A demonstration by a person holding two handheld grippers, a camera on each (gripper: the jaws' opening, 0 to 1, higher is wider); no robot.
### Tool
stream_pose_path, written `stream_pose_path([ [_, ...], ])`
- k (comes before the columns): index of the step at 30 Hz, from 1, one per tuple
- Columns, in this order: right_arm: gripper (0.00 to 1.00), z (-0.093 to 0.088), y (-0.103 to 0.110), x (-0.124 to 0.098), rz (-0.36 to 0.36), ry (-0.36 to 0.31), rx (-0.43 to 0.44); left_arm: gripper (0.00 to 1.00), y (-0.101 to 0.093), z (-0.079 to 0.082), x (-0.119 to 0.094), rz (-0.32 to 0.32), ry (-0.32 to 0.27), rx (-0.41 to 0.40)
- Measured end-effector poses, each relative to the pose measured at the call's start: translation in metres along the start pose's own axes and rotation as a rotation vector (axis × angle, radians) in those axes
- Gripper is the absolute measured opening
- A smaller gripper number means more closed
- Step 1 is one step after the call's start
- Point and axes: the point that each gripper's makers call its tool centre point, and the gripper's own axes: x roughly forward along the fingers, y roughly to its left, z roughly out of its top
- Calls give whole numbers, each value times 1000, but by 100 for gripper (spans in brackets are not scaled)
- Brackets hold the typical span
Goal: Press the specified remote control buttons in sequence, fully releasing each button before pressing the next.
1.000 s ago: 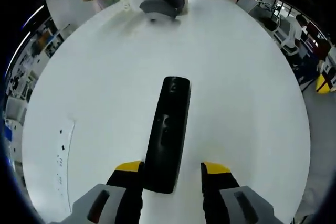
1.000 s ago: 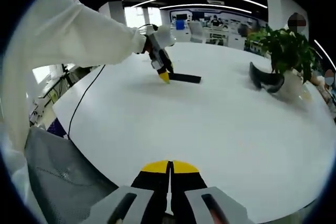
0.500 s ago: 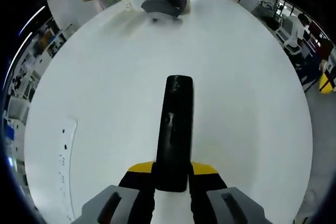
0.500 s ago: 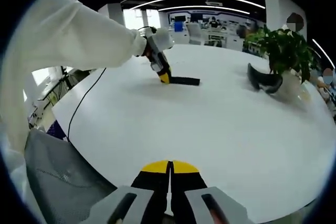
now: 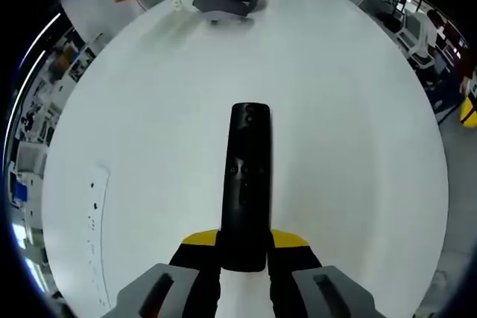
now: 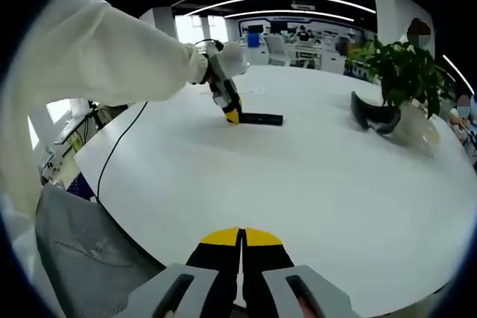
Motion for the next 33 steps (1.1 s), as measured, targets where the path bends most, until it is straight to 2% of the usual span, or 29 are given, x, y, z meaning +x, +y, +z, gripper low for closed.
stream_pose_path([
  [5, 0, 1, 0, 0, 1, -4, 1, 22, -15, -2, 0, -42, -1, -16],
  [10, 0, 1, 1, 0, 3, -6, -3, 22, -28, -4, 1, -44, 3, 2],
  [16, 0, 2, 1, -1, 3, -13, -6, 22, -34, -6, 2, -46, 19, 4],
  [25, 0, 2, 2, -1, 3, -15, -13, 22, -55, -10, 1, -52, 79, 38],
  [33, 0, 3, 2, -2, 2, -19, -16, 22, -68, -13, -1, -42, 84, 25],
])
